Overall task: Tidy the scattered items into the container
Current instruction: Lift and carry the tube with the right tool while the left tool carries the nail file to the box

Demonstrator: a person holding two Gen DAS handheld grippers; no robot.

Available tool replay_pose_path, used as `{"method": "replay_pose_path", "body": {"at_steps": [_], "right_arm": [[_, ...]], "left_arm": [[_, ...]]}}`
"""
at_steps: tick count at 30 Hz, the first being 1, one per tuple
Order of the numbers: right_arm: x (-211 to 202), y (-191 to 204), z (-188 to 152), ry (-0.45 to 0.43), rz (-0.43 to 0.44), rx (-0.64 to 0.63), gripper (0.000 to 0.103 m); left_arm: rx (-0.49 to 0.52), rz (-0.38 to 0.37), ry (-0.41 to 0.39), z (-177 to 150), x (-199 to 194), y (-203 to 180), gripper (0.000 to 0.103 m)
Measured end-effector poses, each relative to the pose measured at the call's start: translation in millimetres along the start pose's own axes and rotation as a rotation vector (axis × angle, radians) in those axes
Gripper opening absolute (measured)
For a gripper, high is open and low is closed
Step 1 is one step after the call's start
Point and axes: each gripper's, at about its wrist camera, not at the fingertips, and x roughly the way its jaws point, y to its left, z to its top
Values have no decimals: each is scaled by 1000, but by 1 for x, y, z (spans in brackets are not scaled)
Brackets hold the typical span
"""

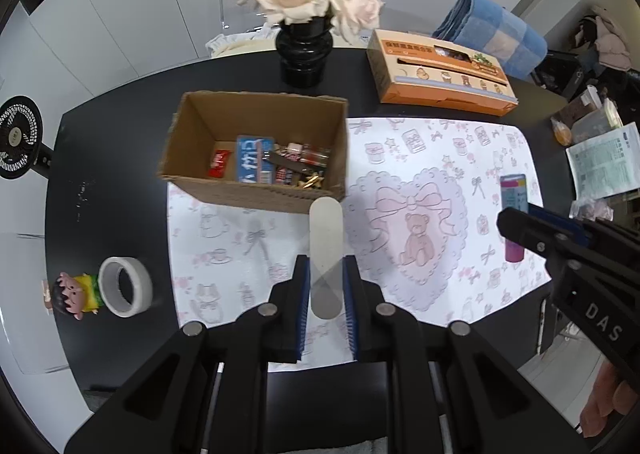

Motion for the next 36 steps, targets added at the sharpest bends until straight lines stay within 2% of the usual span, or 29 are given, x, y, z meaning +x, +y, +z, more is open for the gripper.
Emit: {"method": "replay_pose_path", "body": {"at_steps": [6, 20, 36], "right_arm": [[-1, 30, 3, -12, 5, 21, 20], [9, 74, 44, -20, 5, 3, 20], [51, 109, 90, 12, 25, -29, 20]], "left_arm": [[8, 1, -10, 6, -11, 24, 16], [19, -6, -30, 50, -14, 66, 16], [8, -27, -9, 99, 18, 99, 16]]}}
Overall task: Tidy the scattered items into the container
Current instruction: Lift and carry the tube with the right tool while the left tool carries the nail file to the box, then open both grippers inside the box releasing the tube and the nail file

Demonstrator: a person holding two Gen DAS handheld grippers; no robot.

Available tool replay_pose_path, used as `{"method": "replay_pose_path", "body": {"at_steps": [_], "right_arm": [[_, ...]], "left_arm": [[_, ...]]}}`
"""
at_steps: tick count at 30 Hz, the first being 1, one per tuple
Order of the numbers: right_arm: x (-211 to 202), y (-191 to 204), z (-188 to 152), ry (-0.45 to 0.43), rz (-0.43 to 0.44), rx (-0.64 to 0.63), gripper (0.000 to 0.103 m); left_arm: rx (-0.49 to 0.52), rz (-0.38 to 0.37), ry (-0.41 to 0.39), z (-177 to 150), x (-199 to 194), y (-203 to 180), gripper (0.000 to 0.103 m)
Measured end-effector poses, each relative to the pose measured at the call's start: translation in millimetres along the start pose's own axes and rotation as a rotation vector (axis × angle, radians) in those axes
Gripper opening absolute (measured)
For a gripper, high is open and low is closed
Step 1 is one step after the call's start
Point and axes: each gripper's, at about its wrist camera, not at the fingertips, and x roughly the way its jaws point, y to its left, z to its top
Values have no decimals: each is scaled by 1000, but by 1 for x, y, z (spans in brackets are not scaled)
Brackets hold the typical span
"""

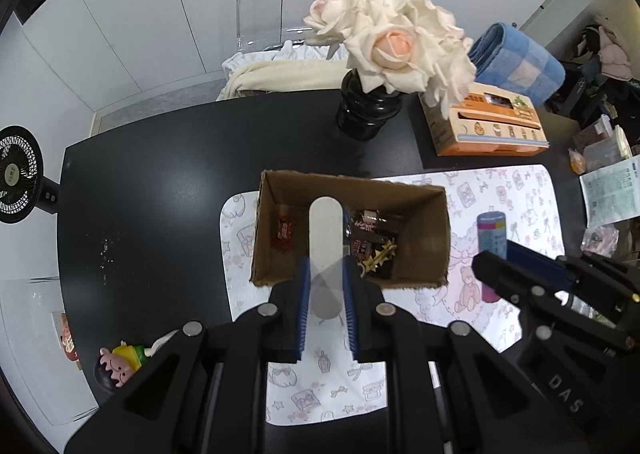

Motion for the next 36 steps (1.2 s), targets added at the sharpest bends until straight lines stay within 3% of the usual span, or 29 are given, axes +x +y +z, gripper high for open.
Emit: {"method": "replay_pose_path", "body": {"at_steps": [13, 31, 33, 34, 36], "right_arm": [[35, 2, 24, 32, 22, -2, 20], [53, -2, 25, 58, 26, 4, 21], [52, -3, 24, 54, 25, 10, 26], [51, -4, 24, 52, 19, 12, 33], [50, -6, 22, 46, 8, 20, 56]], "left_arm": [[-2, -9, 28, 26, 31, 11, 16], [-16, 1, 64, 31, 50, 19, 17], [-21, 7, 66, 31, 50, 20, 17], [-19, 5, 67, 31, 50, 20, 18], [-16, 21, 60, 29, 49, 21, 38]]}}
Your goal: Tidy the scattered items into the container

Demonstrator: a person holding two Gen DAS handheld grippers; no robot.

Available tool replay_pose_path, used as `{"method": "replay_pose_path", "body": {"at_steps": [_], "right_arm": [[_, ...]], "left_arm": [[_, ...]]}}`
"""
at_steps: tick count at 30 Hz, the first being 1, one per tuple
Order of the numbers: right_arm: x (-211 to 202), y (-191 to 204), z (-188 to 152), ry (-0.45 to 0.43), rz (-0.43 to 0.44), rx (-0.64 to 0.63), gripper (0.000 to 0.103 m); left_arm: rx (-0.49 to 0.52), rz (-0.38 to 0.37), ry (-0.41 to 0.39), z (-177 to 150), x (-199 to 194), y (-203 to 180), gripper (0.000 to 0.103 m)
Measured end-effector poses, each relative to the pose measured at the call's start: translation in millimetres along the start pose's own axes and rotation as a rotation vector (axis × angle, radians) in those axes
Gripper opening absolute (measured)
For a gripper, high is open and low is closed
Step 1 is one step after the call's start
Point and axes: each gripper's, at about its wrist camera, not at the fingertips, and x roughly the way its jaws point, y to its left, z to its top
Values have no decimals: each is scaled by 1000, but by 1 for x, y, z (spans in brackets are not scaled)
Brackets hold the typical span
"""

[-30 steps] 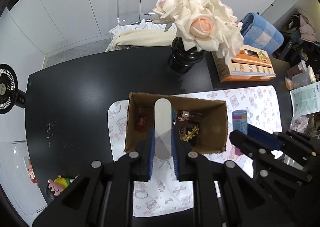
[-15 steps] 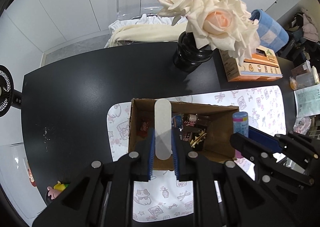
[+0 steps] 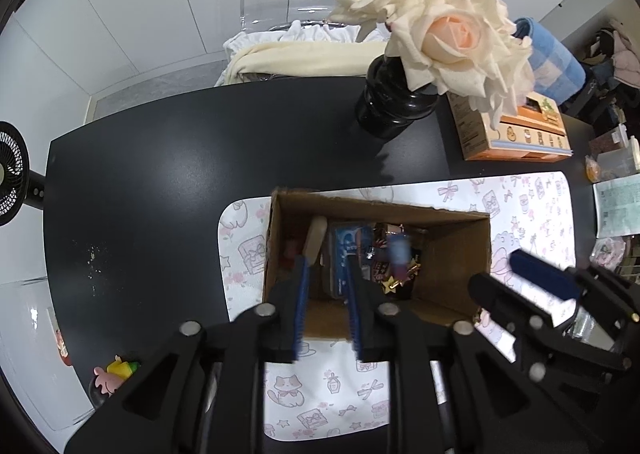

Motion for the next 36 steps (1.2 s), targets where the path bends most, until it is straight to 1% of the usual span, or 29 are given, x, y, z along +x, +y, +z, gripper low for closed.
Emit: {"method": "replay_pose_path", "body": {"at_steps": [1, 2, 3, 4, 5, 7, 10, 14, 21, 23, 29, 33, 36], "right_arm": [[-1, -2, -1, -2, -8, 9, 71], [-2, -5, -2, -5, -32, 20, 81], [-3, -9, -3, -10, -46, 31, 87], [-5, -14, -5, -15, -59, 43, 99], [-8, -20, -6, -26, -51, 61, 103], [-9, -27, -7, -20, -39, 80, 103], [-12, -30, -7, -16, -56, 73, 103], [-15, -30, -9, -15, -57, 68, 103], [-40, -33, -22, -60, -76, 51, 103], [-47, -36, -25, -63, -69, 53, 103], [-82, -53, -44, -94, -68, 44, 103], [-112, -77, -68, -109, -88, 39, 103], [-134, -96, -88, -116, -82, 35, 103]], "left_arm": [[-1, 13, -5, 0, 0, 1, 54], [-5, 26, -9, -1, 0, 2, 73], [-10, 30, -13, -1, -1, 5, 81], [-16, 30, -15, -1, -1, 7, 94], [-21, 31, -18, -2, -1, 9, 100], [-25, 35, -26, -3, -3, 10, 102], [-19, 34, -25, -7, -5, 6, 103], [-25, 33, -33, -11, -11, 0, 103], [-35, 24, -68, -24, -33, -13, 103], [-36, 24, -80, -30, -42, -19, 102], [-52, 33, -129, -53, -75, -51, 103], [-58, 27, -150, -76, -94, -84, 103], [-70, 28, -175, -96, -109, -110, 103]]}}
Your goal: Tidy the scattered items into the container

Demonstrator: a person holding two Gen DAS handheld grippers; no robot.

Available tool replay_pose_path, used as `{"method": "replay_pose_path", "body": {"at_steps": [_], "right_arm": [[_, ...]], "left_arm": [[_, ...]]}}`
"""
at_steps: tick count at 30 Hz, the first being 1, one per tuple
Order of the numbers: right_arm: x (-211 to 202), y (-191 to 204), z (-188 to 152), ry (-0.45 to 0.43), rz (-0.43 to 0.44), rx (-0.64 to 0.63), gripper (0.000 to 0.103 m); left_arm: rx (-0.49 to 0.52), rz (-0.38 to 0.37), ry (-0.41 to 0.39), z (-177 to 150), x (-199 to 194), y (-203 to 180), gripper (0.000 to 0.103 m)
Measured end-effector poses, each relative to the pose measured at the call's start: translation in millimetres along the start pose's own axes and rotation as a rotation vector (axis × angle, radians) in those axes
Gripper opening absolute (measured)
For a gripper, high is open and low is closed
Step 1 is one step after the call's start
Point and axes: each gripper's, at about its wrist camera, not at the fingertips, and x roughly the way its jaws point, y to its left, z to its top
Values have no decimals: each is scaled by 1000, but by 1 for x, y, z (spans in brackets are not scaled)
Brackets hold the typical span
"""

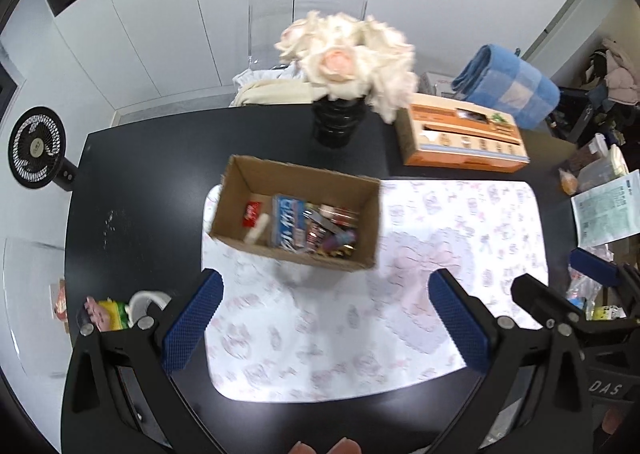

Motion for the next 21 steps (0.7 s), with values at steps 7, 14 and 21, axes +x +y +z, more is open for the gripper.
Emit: {"method": "replay_pose_path", "body": {"at_steps": [7, 14, 21], "right_arm": [[-48, -46, -40, -32, -5, -30, 103], [-79, -92, -88, -43, 16, -40, 103], [-101, -122, -134, -44, 29, -86, 103]], "left_arm": [[-7, 26, -30, -50, -33, -64, 103], [-24, 51, -48, -97, -55, -116, 103], [-49, 87, -70, -146, -73, -154, 103]]}}
